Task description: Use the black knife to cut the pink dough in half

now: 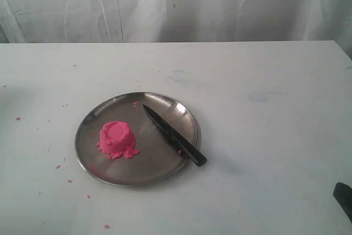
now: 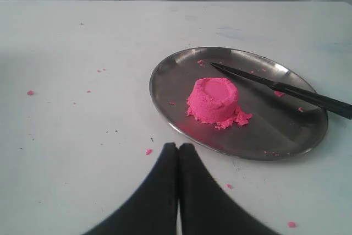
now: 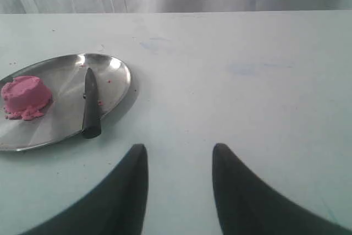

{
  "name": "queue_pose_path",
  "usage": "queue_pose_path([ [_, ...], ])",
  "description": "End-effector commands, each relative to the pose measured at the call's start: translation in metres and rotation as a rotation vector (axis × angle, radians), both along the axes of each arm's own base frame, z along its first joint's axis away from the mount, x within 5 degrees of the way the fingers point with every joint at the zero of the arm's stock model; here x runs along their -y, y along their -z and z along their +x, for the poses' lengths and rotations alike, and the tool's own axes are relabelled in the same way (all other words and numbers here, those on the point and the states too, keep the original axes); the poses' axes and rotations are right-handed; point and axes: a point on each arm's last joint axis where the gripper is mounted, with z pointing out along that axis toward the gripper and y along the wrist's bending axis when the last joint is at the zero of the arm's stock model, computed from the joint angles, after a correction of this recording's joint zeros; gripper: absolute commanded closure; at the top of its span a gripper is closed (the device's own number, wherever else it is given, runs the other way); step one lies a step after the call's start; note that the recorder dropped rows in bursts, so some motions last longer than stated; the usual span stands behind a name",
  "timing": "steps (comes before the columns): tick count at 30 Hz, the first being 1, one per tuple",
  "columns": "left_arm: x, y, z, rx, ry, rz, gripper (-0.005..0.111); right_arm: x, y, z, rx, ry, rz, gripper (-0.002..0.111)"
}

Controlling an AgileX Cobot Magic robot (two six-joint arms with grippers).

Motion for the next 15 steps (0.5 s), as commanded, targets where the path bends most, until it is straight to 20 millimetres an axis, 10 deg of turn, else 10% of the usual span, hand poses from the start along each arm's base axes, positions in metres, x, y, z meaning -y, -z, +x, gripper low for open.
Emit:
queue_pose_path([
  [1, -0.0002, 0.0001, 0.0001, 0.01, -0.003, -0.001, 0.107, 0.0004, 0.0005, 0.0, 0.01, 0.006, 0.003, 0.072],
  [15, -0.0002, 0.0001, 0.0001, 0.01, -0.003, -0.001, 0.107, 0.0004, 0.0005, 0.0, 0.014, 0.003, -0.009, 0.072],
])
